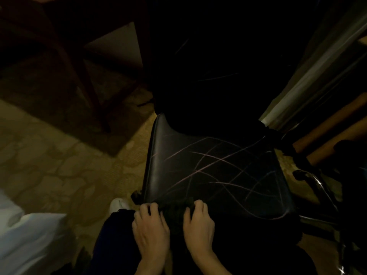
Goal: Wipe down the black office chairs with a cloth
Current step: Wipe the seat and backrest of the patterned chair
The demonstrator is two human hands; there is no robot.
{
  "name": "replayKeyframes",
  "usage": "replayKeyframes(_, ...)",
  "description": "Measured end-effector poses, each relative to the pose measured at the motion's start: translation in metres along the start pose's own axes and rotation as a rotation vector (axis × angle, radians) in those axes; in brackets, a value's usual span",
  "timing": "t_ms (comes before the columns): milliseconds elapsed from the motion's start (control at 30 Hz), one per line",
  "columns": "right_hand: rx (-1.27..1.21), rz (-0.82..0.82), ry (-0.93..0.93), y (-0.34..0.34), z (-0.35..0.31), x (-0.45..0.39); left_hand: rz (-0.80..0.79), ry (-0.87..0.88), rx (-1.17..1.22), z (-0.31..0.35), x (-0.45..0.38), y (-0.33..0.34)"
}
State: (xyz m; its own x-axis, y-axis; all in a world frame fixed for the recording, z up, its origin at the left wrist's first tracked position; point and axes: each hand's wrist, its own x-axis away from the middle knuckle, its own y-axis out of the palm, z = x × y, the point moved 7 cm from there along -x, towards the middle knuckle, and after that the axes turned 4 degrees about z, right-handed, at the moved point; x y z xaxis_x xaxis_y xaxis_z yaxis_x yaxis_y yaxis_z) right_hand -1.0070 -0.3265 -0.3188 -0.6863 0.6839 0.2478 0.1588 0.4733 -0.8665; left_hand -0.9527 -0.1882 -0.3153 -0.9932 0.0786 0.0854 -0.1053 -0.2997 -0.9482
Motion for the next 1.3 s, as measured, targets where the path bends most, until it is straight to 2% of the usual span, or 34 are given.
replayKeyframes(200, 0.001, -0.015, -0.083, 0.005, -0.018, -0.002, 0.052, -0.118, 0.266, -0.021, -0.010, -0.004)
replayKeyframes(300, -0.017, 0.035, -0.110, 0.005, -0.032, 0.002, 0.058, -0.143, 0.438, -0.030, -0.019, -0.012)
replayKeyframes(400, 0.014, 0.079, -0.320, 0.010, -0.048, 0.018, 0.057, -0.176, 0.539, -0.037, -0.018, -0.017)
replayKeyframes(500, 0.068, -0.010, -0.371, 0.024, -0.050, 0.017, -0.081, -0.248, 0.536, -0.047, -0.014, -0.003)
replayKeyframes(567, 0.067, -0.045, -0.370, 0.030, -0.052, 0.009, -0.101, -0.242, 0.545, -0.049, -0.018, 0.002)
replayKeyframes(933, 0.160, 0.014, -0.412, 0.042, -0.091, -0.046, 0.042, -0.134, 0.521, -0.035, -0.088, 0.004)
replayKeyframes(1200, 0.170, 0.163, -0.453, 0.047, -0.140, -0.134, 0.084, -0.091, 0.568, -0.007, -0.188, 0.020)
replayKeyframes(1300, 0.186, 0.134, -0.468, 0.045, -0.159, -0.170, 0.101, -0.060, 0.585, 0.007, -0.226, 0.021)
